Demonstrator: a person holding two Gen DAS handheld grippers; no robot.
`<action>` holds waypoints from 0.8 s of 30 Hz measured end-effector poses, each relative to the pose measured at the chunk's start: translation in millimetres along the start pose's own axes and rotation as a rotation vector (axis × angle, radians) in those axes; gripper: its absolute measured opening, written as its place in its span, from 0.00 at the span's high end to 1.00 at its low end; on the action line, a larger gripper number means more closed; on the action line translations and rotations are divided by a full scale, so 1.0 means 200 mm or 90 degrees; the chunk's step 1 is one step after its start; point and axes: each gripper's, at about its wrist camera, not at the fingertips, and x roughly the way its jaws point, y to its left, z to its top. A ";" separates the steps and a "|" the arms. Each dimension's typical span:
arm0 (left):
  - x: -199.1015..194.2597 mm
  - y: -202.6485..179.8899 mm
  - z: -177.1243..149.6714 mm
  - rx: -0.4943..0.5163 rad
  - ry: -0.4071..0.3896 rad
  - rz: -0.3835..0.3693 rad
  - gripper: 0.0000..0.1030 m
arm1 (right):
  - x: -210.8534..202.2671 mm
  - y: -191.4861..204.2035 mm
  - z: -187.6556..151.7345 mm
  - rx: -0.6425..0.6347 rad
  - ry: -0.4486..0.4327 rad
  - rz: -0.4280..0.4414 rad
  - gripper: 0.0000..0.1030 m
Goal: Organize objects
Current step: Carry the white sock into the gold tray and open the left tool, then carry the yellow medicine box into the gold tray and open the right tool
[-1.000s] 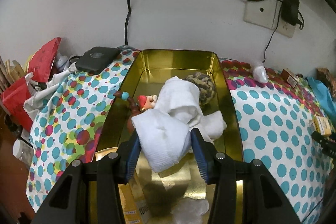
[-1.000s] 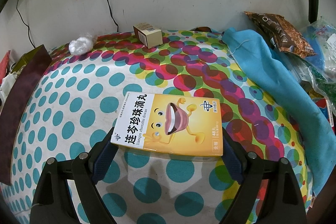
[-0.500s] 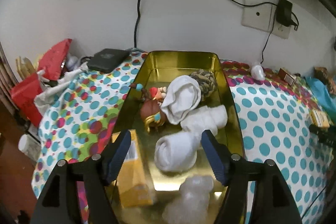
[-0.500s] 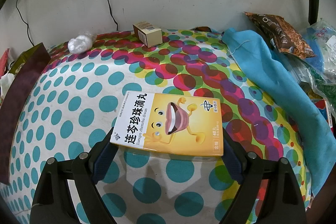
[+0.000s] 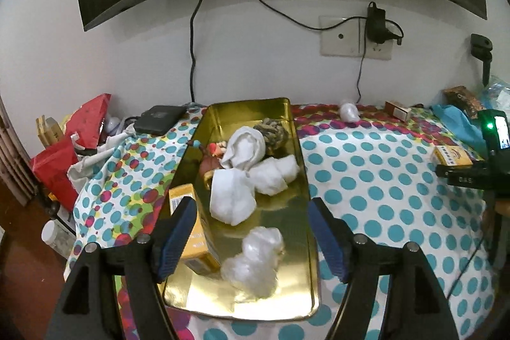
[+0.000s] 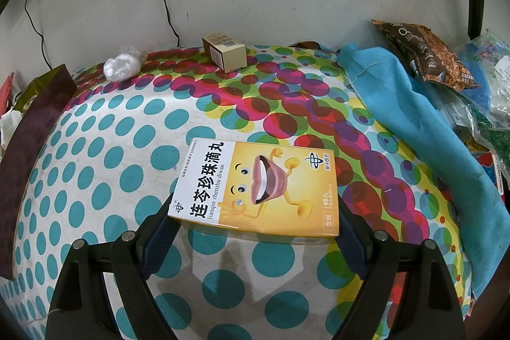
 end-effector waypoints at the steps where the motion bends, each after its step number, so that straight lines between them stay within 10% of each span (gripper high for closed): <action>1: 0.00 0.00 -0.01 -0.001 0.000 -0.001 0.28 | 0.00 0.01 0.00 0.000 0.000 0.000 0.17; 13: -0.03 0.13 -0.11 -0.046 0.019 0.035 0.28 | -0.08 0.08 0.00 -0.013 -0.041 0.022 0.17; 24: -0.09 0.33 -0.17 -0.099 0.028 0.071 0.28 | -0.36 0.65 0.11 -0.120 -0.098 0.177 0.17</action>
